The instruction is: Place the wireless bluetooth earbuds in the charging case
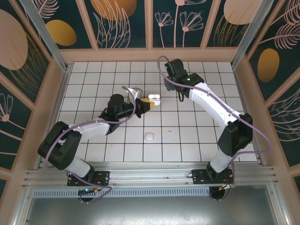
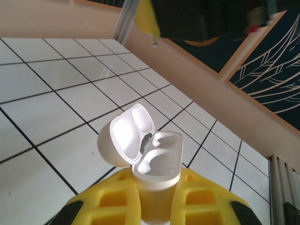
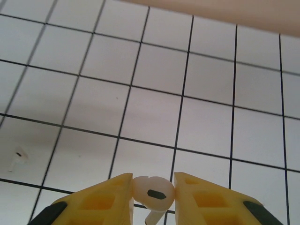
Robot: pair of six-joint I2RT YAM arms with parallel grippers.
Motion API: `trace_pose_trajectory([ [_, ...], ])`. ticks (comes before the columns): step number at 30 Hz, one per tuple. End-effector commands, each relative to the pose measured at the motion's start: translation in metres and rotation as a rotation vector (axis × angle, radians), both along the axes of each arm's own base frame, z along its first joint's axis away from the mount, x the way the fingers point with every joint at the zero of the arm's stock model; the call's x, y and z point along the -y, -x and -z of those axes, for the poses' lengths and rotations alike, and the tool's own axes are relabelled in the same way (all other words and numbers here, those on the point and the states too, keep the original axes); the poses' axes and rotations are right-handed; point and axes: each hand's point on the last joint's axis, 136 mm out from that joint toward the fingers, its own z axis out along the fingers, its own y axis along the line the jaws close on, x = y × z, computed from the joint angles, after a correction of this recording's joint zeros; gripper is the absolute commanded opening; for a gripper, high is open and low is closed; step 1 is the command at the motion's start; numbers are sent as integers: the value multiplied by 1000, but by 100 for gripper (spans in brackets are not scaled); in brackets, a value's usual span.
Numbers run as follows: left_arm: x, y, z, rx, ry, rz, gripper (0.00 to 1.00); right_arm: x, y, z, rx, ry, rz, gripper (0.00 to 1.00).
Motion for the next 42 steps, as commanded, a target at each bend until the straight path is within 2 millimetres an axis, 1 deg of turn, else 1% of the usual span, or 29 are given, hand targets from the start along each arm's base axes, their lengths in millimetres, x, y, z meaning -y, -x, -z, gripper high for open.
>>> trace_pose_trajectory([
  [1, 15, -11, -37, 155, 19, -6, 0, 0, 7, -43, 131, -17, 30, 27],
  [4, 19, -17, -43, 178, 17, -44, 0, -10, 16, -61, 182, -40, 7, 27],
  [6, 19, -20, -46, 188, 30, -63, 0, -16, 21, -70, 201, -45, -8, 27],
  [9, 20, -20, -51, 194, 55, -76, 0, -23, 27, -74, 206, -47, -27, 27],
  [11, 20, -21, -53, 191, 68, -76, 0, -27, 30, -74, 199, -50, -34, 27],
  [15, 23, -20, -54, 175, 81, -64, 0, -37, 38, -70, 178, -82, -53, 27],
  [19, 24, -22, -56, 156, 100, -64, 0, -41, 45, -60, 161, -73, -65, 27],
  [25, 23, -22, -61, 155, 116, -68, 0, -41, 52, -48, 135, -44, -78, 27],
  [31, 24, -20, -64, 158, 116, -61, 0, -35, 56, -35, 111, 16, -83, 27],
  [37, 24, -19, -64, 154, 121, -57, 0, -36, 57, -31, 104, 27, -97, 27],
  [42, 25, -18, -65, 151, 125, -50, 0, -34, 58, -23, 93, 50, -99, 27],
])
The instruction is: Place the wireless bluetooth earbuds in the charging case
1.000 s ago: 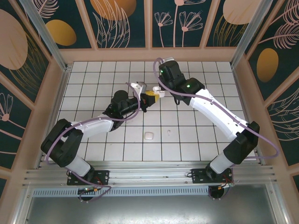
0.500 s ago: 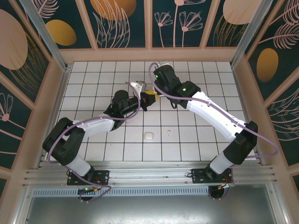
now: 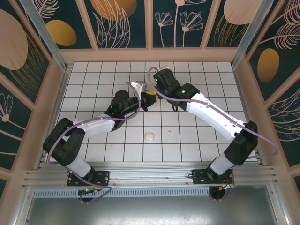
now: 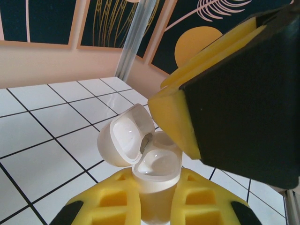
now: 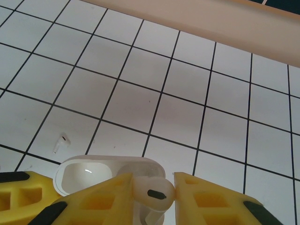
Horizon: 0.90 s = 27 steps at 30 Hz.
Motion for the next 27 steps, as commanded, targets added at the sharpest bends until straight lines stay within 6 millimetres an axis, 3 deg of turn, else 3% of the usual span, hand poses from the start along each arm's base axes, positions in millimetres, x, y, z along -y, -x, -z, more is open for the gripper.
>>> trace_pose_trajectory([
  [1, 4, 1, -26, 53, 56, 21, 0, 7, 8, -3, 11, 33, -4, 27],
  [27, 5, -4, -33, 72, 60, 7, 0, -2, 27, 28, -112, 70, -89, 27],
])
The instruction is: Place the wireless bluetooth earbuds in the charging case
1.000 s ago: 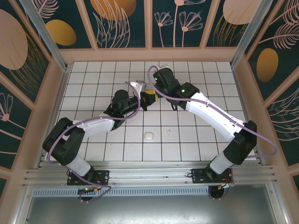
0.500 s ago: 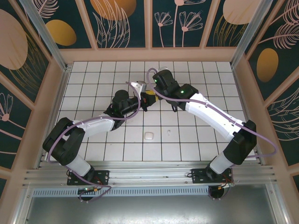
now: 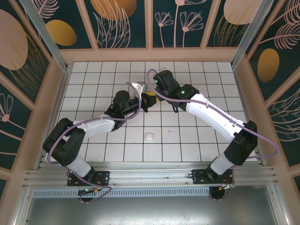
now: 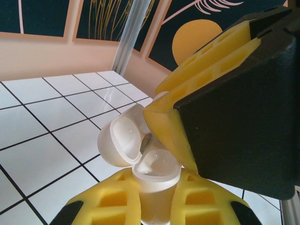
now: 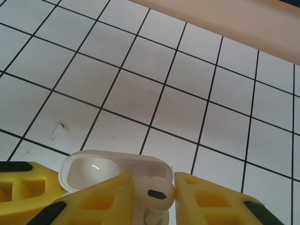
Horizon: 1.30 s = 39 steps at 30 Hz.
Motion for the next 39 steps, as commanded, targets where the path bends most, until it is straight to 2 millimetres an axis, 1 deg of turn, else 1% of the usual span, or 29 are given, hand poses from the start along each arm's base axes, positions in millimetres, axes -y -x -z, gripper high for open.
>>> trace_pose_trajectory([
  [1, 3, -8, -38, 89, 72, -12, 0, 0, 22, 19, -85, 32, -40, 28],
  [13, 3, -11, -46, 106, 82, -26, 0, 0, 32, 25, -115, 21, -44, 29],
  [18, 5, -12, -50, 114, 86, -24, 0, -6, 36, 26, -135, -14, -60, 31],
  [26, 5, -13, -50, 121, 87, -21, 0, -16, 37, 21, -144, -64, -82, 32],
  [34, 4, -13, -52, 133, 85, -28, 0, -20, 38, 23, -172, -78, -87, 33],
  [39, 4, -12, -54, 138, 86, -28, 0, -24, 40, 21, -181, -104, -94, 35],
])
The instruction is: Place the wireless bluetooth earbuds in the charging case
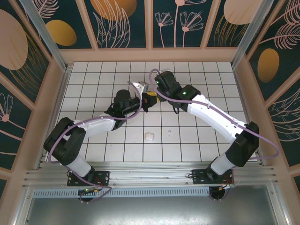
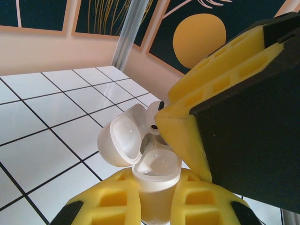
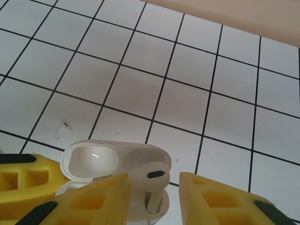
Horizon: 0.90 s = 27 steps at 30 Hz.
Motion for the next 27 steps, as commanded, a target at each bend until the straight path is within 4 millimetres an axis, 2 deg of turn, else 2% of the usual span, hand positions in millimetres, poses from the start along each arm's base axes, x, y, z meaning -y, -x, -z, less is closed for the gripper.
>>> trace_pose_trajectory([
  [1, 0, -11, -57, 153, 99, -39, 0, -28, 34, 14, -143, -58, -138, 35],
  [4, 0, -10, -57, 157, 97, -38, 0, -30, 33, 7, -136, -81, -136, 35],
  [10, -1, -9, -57, 163, 95, -35, 0, -38, 34, -21, -99, -164, -158, 35],
  [19, -5, -2, -57, 178, 93, -29, 0, -41, 32, -51, -66, -246, -147, 36],
  [24, -6, 3, -56, 188, 88, -19, 0, -37, 33, -72, -39, -308, -141, 37],
  [27, -7, 9, -56, 208, 80, 2, 0, -26, 32, -81, -37, -354, -134, 36],
])
